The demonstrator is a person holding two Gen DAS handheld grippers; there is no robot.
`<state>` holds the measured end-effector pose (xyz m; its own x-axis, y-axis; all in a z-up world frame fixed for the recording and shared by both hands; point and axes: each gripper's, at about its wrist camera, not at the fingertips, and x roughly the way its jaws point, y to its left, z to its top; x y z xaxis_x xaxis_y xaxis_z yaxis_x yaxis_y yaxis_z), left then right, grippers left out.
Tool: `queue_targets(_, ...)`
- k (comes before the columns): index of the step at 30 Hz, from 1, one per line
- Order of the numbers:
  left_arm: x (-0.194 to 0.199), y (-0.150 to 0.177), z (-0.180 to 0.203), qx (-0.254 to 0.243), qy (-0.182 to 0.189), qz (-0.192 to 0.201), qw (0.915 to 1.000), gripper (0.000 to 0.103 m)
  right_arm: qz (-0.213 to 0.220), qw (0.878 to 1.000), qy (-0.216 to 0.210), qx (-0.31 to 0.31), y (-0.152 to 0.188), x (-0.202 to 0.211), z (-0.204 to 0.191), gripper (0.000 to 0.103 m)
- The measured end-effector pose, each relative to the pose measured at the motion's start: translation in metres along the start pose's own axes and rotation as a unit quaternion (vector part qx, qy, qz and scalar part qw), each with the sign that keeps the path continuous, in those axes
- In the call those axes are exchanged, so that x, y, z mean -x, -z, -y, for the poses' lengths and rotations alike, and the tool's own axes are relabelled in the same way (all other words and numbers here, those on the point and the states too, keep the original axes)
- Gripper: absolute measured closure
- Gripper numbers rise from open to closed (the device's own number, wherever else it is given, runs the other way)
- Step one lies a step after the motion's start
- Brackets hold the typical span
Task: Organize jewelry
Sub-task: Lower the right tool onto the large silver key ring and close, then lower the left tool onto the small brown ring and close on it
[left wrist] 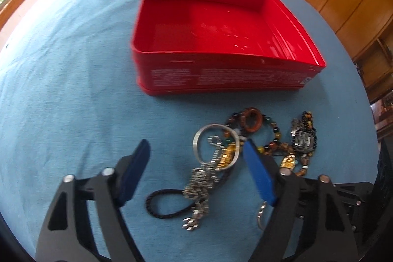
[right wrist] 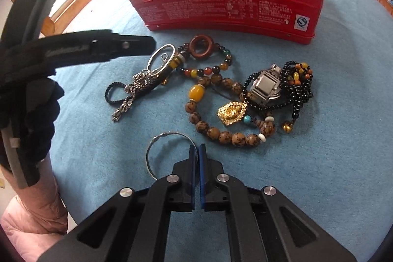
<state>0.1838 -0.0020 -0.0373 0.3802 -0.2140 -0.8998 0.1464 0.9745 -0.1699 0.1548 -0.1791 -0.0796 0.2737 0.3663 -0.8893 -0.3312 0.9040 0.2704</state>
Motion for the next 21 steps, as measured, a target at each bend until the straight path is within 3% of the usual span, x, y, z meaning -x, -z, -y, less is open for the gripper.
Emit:
queue_targets(8, -0.019, -0.020, 0.037, -0.034, 0.001, -0.001, 0.9994, 0.031, 0.003, 1.000, 0.001, -0.004, 0.007, 0.011, 0.015, 0.101)
queue_targets(12, -0.034, -0.032, 0.047, -0.044, -0.005, -0.011, 0.9989, 0.044, 0.005, 1.000, -0.001, -0.006, 0.009, 0.016, 0.026, 0.101)
queue_targets(18, -0.049, -0.045, 0.056, -0.060, -0.004, -0.013, 0.9981, 0.049, 0.004, 1.000, -0.010, -0.007, 0.011, 0.023, 0.038, 0.101)
queue_targets(21, -0.057, -0.050, 0.063, -0.069, 0.004, -0.016, 0.9975, 0.061, 0.005, 1.000, -0.013, -0.007, 0.012, 0.026, 0.041, 0.100)
